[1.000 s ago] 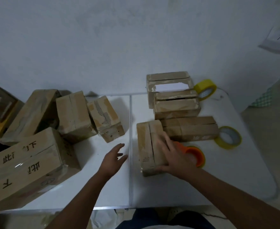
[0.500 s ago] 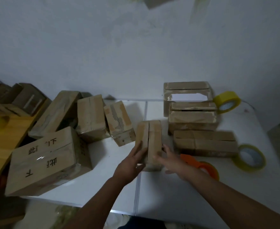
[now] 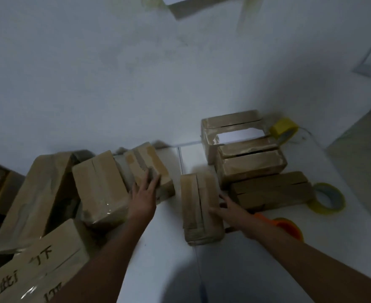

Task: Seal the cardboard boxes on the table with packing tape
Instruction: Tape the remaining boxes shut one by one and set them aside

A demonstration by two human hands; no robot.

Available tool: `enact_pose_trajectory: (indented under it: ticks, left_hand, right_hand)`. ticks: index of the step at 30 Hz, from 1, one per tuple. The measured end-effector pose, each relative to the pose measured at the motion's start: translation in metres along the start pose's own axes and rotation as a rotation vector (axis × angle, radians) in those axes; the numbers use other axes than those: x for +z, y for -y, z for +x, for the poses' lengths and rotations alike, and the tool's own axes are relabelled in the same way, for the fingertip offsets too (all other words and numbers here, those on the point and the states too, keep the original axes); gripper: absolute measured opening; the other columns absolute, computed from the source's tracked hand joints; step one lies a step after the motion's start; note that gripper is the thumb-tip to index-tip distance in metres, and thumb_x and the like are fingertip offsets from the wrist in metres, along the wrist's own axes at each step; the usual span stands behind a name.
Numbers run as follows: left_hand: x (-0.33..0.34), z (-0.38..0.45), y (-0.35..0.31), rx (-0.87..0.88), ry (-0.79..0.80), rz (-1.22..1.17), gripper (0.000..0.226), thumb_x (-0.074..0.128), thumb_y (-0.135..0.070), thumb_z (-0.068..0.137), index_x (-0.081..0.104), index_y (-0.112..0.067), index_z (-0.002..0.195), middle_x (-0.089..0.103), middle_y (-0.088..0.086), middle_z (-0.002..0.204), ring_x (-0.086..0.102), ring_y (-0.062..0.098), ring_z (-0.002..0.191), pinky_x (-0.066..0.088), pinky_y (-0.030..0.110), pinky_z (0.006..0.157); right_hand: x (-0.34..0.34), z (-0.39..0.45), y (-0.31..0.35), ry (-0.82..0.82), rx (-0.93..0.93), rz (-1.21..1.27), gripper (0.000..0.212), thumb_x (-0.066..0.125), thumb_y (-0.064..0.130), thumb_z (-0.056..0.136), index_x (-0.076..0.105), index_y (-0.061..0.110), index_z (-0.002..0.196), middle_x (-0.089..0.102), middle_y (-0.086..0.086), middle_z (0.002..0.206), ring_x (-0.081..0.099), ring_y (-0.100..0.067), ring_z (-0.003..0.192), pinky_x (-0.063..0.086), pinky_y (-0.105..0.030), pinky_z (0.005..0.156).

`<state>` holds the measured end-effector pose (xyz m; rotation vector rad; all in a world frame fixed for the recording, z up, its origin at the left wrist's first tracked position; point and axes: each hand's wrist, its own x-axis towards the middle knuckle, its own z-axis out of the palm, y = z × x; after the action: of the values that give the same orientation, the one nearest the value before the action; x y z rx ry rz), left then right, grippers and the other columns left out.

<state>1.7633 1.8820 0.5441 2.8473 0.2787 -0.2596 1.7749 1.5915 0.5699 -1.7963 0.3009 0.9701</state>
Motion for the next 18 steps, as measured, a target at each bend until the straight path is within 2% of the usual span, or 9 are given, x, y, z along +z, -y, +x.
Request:
enact_pose_trajectory:
  ticks: [3, 7, 9, 12, 15, 18]
  left_hand:
    - [-0.015, 0.042, 0.018, -0.029, -0.014, 0.02, 0.072, 0.042, -0.006, 0.098, 0.015, -0.042, 0.155, -0.008, -0.01, 0.165, 0.007, 0.046, 0.149, 0.01, 0.06, 0.12]
    - [-0.033, 0.054, 0.027, -0.114, -0.004, -0.051, 0.068, 0.045, -0.012, 0.098, 0.019, -0.039, 0.154, -0.002, -0.008, 0.166, 0.0, 0.043, 0.149, 0.006, 0.055, 0.121]
    - [-0.039, 0.043, 0.026, -0.121, -0.04, -0.075, 0.064, 0.043, -0.013, 0.099, 0.021, -0.037, 0.154, -0.003, -0.008, 0.166, -0.004, 0.042, 0.15, 0.002, 0.056, 0.12]
    - [-0.039, 0.022, 0.025, -0.046, -0.081, -0.15, 0.062, 0.045, -0.011, 0.098, 0.027, -0.033, 0.153, -0.004, -0.006, 0.166, -0.007, 0.037, 0.151, 0.003, 0.059, 0.12]
    - [-0.038, 0.001, 0.023, 0.055, -0.145, -0.226, 0.055, 0.047, -0.017, 0.101, 0.032, -0.027, 0.152, 0.002, -0.002, 0.166, -0.007, 0.032, 0.152, 0.006, 0.057, 0.121]
    - [-0.034, -0.014, 0.021, 0.107, -0.149, -0.189, 0.053, 0.045, -0.027, 0.102, 0.03, -0.029, 0.153, 0.0, -0.005, 0.166, -0.01, 0.031, 0.152, 0.0, 0.052, 0.119]
  right_hand:
    - [0.005, 0.005, 0.008, -0.019, -0.014, 0.003, 0.06, 0.058, 0.041, 0.094, 0.028, 0.038, 0.146, 0.052, 0.001, 0.135, 0.056, -0.018, 0.11, 0.052, -0.031, 0.073]
    - [0.018, 0.01, 0.019, -0.034, -0.036, 0.003, 0.053, 0.054, 0.044, 0.096, 0.031, 0.04, 0.144, 0.052, 0.003, 0.134, 0.055, -0.018, 0.112, 0.053, -0.036, 0.086]
    - [0.029, 0.012, 0.027, 0.005, -0.029, -0.007, 0.053, 0.052, 0.048, 0.095, 0.031, 0.04, 0.144, 0.052, 0.005, 0.129, 0.056, -0.017, 0.11, 0.053, -0.035, 0.085]
    - [0.051, 0.015, 0.038, 0.085, -0.02, -0.024, 0.055, 0.048, 0.053, 0.096, 0.03, 0.038, 0.146, 0.052, 0.006, 0.129, 0.055, -0.017, 0.113, 0.051, -0.036, 0.088]
    - [0.079, 0.021, 0.048, 0.155, -0.028, -0.045, 0.062, 0.043, 0.061, 0.094, 0.029, 0.037, 0.149, 0.045, 0.003, 0.143, 0.051, -0.018, 0.121, 0.051, -0.037, 0.091]
    - [0.1, 0.025, 0.056, 0.207, -0.038, -0.115, 0.063, 0.039, 0.066, 0.093, 0.034, 0.035, 0.147, 0.043, 0.004, 0.146, 0.051, -0.02, 0.122, 0.051, -0.042, 0.097]
